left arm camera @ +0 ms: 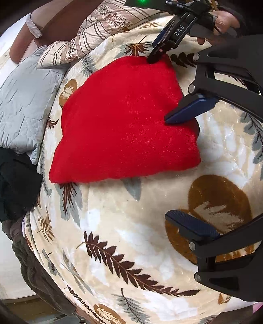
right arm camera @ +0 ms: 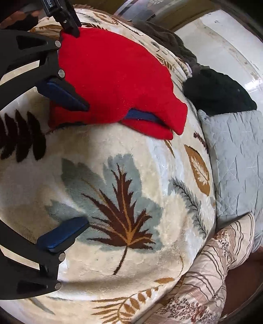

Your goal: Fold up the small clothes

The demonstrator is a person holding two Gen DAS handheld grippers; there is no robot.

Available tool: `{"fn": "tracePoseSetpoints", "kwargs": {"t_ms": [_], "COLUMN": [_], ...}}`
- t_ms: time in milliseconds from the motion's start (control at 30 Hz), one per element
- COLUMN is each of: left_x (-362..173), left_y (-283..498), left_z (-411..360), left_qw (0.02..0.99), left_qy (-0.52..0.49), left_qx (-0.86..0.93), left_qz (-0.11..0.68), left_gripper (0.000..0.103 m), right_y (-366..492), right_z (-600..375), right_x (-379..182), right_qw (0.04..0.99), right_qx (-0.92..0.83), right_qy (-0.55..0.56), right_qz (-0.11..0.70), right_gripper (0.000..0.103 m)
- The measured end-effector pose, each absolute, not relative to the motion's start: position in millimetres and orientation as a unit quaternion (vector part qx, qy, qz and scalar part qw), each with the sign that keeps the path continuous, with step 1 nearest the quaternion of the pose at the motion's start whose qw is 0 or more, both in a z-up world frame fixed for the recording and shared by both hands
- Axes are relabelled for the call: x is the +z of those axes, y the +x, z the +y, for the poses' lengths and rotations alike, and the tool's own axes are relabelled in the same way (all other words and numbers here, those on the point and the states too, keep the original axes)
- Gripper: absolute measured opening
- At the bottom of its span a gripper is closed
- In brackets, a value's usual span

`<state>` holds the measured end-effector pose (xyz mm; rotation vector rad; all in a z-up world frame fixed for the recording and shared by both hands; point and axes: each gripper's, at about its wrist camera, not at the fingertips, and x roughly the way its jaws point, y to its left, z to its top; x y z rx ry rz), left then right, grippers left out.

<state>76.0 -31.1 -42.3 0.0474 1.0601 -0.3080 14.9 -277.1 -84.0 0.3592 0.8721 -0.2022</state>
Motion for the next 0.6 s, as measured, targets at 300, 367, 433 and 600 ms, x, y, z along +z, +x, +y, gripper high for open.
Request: {"fn": "tracePoseSetpoints", "kwargs": {"t_ms": [300, 367, 433, 600], "left_x": [-49.2, -50.1, -51.2, -54.0], "left_y": [78.6, 79.0, 79.7, 82.4], "left_z": [-28.6, -28.1, -27.7, -24.5], "left_qw": [0.848, 0.847, 0.847, 0.846], "left_qy": [0.01, 0.008, 0.008, 0.0], "left_qx": [-0.144, -0.144, -0.143, -0.143], "left_qz": [0.51, 0.511, 0.511, 0.514], "left_gripper": [0.091, 0.093, 0.095, 0.099], "right_y": [13.5, 9.6, 9.7, 12.4], "right_z": [-283.8, -281.5, -275.9, -276.6], "right_x": [-87.5, -88.0, -87.2, -84.9], "right_qw": [0.886, 0.894, 0.898, 0.896], "right_qx": [-0.089, -0.096, -0.103, -0.107], "right_qy": [0.201, 0.2, 0.183, 0.179], "right_qz": [0.408, 0.39, 0.387, 0.392], "right_gripper": [0.103, 0.103, 0.102, 0.102]}}
